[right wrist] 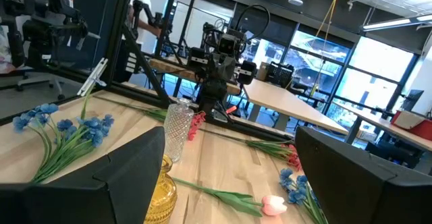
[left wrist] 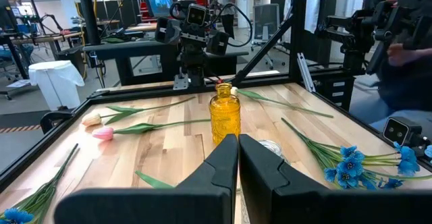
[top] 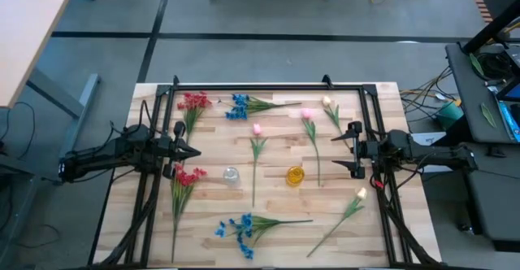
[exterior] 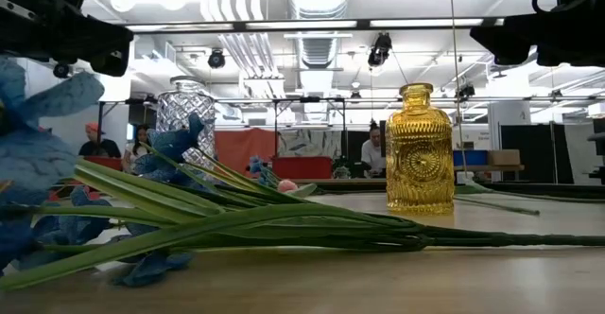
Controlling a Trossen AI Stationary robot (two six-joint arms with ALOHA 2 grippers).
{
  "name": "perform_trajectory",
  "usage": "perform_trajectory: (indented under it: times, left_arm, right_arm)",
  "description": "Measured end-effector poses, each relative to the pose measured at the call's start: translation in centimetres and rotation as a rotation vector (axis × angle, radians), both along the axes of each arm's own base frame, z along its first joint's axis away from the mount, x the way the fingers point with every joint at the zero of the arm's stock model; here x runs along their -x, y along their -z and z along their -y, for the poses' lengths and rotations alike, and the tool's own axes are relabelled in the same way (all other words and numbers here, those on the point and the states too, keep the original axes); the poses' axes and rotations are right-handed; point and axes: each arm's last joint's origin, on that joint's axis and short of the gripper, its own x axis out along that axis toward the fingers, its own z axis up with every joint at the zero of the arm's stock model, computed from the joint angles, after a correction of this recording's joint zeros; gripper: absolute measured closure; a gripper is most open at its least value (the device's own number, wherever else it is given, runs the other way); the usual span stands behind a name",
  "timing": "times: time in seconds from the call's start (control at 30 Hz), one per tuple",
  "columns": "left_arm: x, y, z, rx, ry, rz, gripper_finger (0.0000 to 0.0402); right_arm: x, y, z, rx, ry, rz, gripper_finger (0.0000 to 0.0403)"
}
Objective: Sort flowers into vase by color
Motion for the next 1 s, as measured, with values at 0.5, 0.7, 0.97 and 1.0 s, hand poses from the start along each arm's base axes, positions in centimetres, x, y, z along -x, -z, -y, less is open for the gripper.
perform_trajectory:
  times: [0.5, 0.7, 0.97, 1.0]
  left_arm:
    - [0.0, -0.1, 0.0, -0.051, 0.002, 0.019, 0.0402]
    - [0.2, -2.4, 0.0, 0.110, 0.016, 0.231, 0.0402]
    - [1.1, -5.1, 0.2, 0.348, 0.101, 0.473, 0.0402]
    - [1.1, -5.1, 0.2, 0.395, 0.111, 0.469, 0.0402]
  right_arm:
    - [0.0, -0.1, 0.1, 0.023, 0.033, 0.007, 0.0078]
    - [0.0, -0.1, 0.4, -0.347, 0.107, 0.004, 0.0078]
    - [0.2, -0.1, 1.2, -1.013, 0.244, 0.132, 0.0078]
    - [0.2, -0.1, 1.2, -1.013, 0.241, 0.131, 0.0078]
